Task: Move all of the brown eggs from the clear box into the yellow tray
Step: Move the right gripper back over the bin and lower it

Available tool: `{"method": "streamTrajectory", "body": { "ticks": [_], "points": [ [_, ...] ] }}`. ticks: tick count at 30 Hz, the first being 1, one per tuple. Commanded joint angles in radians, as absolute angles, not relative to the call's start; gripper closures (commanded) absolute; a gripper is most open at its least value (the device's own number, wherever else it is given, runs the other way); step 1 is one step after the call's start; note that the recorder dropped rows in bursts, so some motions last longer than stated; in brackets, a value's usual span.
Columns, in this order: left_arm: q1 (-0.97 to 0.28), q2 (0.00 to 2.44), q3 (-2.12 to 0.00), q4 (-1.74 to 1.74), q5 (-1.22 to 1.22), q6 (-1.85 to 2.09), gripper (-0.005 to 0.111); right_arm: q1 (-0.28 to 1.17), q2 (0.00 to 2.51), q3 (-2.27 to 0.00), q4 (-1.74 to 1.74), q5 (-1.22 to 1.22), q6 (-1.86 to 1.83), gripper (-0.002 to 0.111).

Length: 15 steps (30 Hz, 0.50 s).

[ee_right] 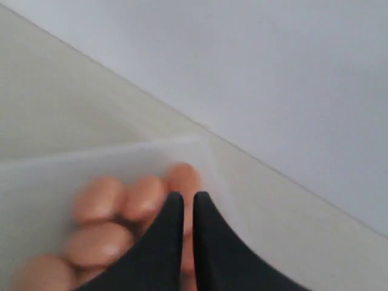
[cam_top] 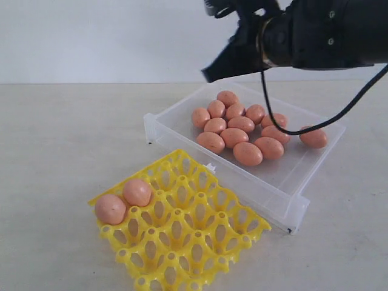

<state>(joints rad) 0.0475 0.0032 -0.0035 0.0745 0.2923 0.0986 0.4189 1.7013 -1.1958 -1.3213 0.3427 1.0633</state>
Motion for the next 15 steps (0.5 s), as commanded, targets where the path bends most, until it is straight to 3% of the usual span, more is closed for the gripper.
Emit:
{"method": "streamTrajectory", "body": {
  "ticks": [1, 9, 15],
  "points": [
    [0.049, 0.0, 0.0, 0.076, 0.293, 0.09, 0.103, 0.399, 1.686, -1.2, -1.085, 0.79, 0.617, 0.107],
    [0.049, 0.0, 0.0, 0.076, 0.293, 0.09, 0.103, 0.213, 1.688, -1.2, 0.137, 0.914, -0.581, 0.107],
    [0.049, 0.0, 0.0, 0.076, 0.293, 0.09, 0.103, 0.181, 1.69, -1.2, 0.254, 1.016, -0.722, 0.107]
  ]
}}
